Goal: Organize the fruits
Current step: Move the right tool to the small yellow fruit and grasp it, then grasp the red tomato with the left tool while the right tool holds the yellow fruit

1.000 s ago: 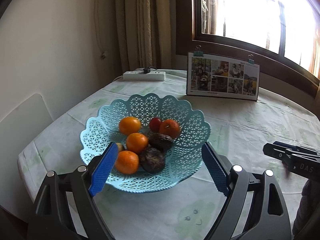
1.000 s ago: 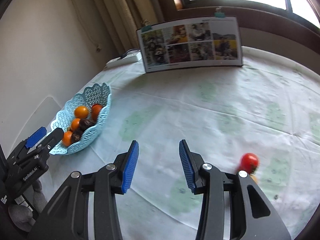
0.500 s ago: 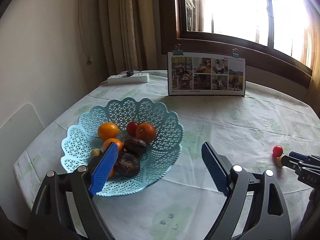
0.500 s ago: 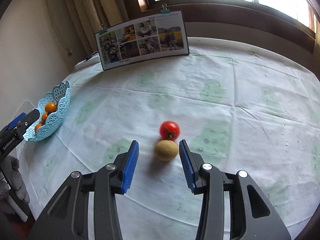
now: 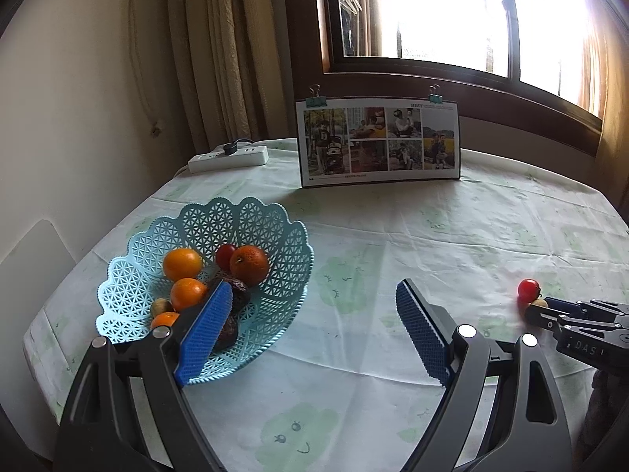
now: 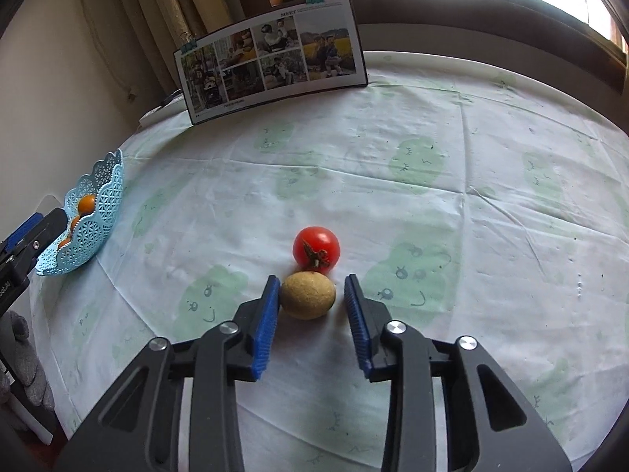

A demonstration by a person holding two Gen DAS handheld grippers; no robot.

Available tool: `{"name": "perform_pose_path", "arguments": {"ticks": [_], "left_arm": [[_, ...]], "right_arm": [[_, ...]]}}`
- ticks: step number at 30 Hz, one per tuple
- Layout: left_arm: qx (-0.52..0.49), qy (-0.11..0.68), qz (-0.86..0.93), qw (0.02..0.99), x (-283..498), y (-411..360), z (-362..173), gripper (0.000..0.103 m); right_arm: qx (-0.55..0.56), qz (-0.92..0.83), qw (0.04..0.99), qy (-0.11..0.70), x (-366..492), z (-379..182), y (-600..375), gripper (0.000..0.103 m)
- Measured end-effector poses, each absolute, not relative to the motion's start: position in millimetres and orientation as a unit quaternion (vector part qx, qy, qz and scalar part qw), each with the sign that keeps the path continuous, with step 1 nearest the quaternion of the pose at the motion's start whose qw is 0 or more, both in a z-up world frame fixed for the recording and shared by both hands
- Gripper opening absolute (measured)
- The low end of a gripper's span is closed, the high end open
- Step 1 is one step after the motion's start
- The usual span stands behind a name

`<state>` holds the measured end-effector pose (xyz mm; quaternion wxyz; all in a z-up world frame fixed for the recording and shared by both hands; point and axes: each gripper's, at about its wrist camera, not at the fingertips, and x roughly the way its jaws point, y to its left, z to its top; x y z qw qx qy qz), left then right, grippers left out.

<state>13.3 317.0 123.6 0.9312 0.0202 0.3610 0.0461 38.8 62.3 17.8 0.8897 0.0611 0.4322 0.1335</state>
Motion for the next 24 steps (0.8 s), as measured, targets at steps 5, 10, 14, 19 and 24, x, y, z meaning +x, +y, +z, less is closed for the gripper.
{"name": "perform_pose_path", "arguments": {"ticks": [5,10,14,19,24], "left_arm": [[0.027,0.365,0.024,0.930,18.7,300.7,123.1,0.087],[0.034,0.372,-0.010,0.928,25.4,278.0,120.3,0.087],[0.035,0.381,-0.044,0.923,32.9,255.8,115.5,0.087],[0.044,0.396,-0.097,0.912,40.0,220.0,107.9,0.087],[0.060,0.412,-0.147,0.897,46.3,186.0,96.8,0.084]], "right_arm": [[0.057,0.135,0.892,0.428,34.3,21.1,61.3,0.029],[0.069,0.113,0.899,0.417,29.5,27.2,38.3,0.029],[0.080,0.089,0.904,0.411,26.8,28.2,17.4,0.029],[0.109,0.074,0.903,0.409,28.9,27.0,-2.6,0.029],[0.123,0.079,0.903,0.404,29.4,28.4,-7.2,0.029]]}}
